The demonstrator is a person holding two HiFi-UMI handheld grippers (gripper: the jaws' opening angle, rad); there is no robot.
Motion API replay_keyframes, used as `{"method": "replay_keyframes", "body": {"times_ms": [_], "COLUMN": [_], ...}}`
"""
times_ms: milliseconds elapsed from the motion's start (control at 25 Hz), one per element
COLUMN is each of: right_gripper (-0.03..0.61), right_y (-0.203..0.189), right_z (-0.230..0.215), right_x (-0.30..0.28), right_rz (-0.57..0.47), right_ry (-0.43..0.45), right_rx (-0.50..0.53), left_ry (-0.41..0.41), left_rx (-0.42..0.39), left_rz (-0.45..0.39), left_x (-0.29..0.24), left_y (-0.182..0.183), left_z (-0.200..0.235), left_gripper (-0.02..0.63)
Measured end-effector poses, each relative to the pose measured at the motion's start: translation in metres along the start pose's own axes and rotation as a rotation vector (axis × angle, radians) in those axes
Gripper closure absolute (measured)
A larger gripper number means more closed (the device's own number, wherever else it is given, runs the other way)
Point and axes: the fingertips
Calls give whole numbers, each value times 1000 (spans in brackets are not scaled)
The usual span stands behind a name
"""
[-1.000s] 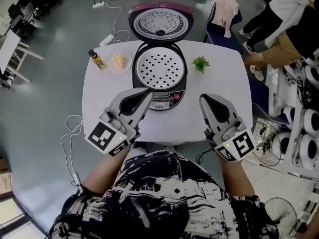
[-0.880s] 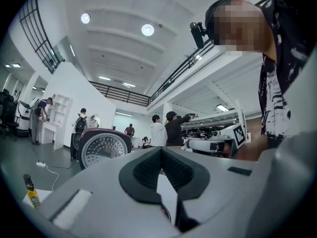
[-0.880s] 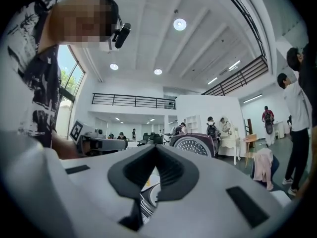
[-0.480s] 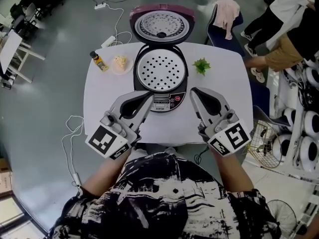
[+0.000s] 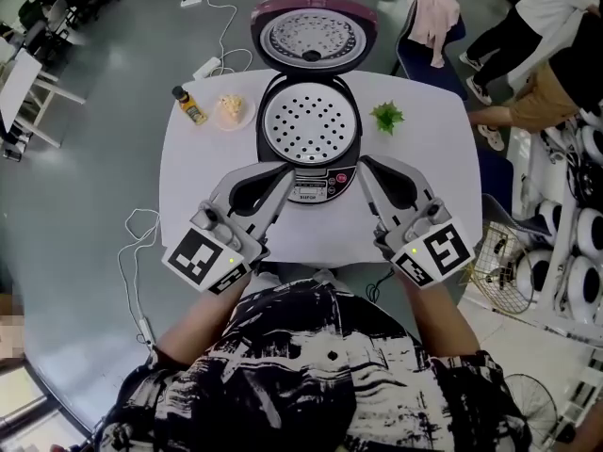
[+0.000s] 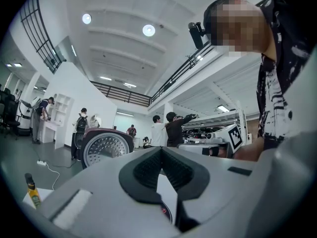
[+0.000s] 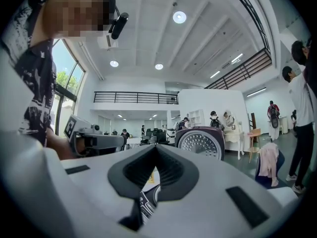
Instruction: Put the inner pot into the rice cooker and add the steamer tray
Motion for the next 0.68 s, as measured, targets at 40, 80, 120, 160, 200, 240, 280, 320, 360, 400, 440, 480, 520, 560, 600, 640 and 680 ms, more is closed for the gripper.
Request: {"method": "replay_keyframes", "body": {"times_ms": [40,80,120,160,200,240,280,320,360,400,440,480,520,560,600,640,680], "right_gripper": [581,581,581,581,581,581,581,581,581,581,581,581,581,581,581,581,581], "right_y": [0,0,-1,0,0,0,1,1,1,1,1,0,0,0,0,-1,-1], "right_z": [0,0,1,1,2,2,2,3,3,2,2,2,2,2,2,2,2], "right_x": [0,-1,-1,-2,-2,-2,-2,-2,-2,-2,-2,-2,-2,-3,-3,-3,-3], "right_rz": [1,1,0,0,0,0,0,-1,-1,-2,-3,-3,-4,-5,-6,-6,-7], "right_ry": [0,1,2,3,5,6,7,7,7,7,7,7,8,9,9,10,10], "right_rx": [1,0,-1,-1,0,0,1,1,0,-1,-1,-1,0,1,3,5,6], "left_ry": [0,0,0,0,0,-1,-1,-1,0,0,-1,-1,-1,-1,-1,-1,-2], "left_rx": [0,0,0,0,0,0,0,0,1,1,2,2,1,1,0,0,0], "left_rz": [0,0,-1,-2,-2,-3,-3,-3,-2,-2,-2,-2,-2,-2,-3,-3,-3], "left_x": [0,0,0,0,1,1,1,1,1,1,1,1,1,1,1,1,0], "left_y": [0,0,1,1,1,2,2,2,2,2,1,0,0,-1,-1,-1,-2], "left_z": [0,1,1,1,1,1,1,1,1,1,1,1,1,1,1,1,2], "left_gripper": [609,609,609,609,609,609,609,609,609,609,609,609,609,609,609,609,609]}}
Point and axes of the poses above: the fingertips, and each gripper's own axes: x backward along the fingers, z to its left, y out of its top, and after that the axes turned 11 degrees about -y, right-handed
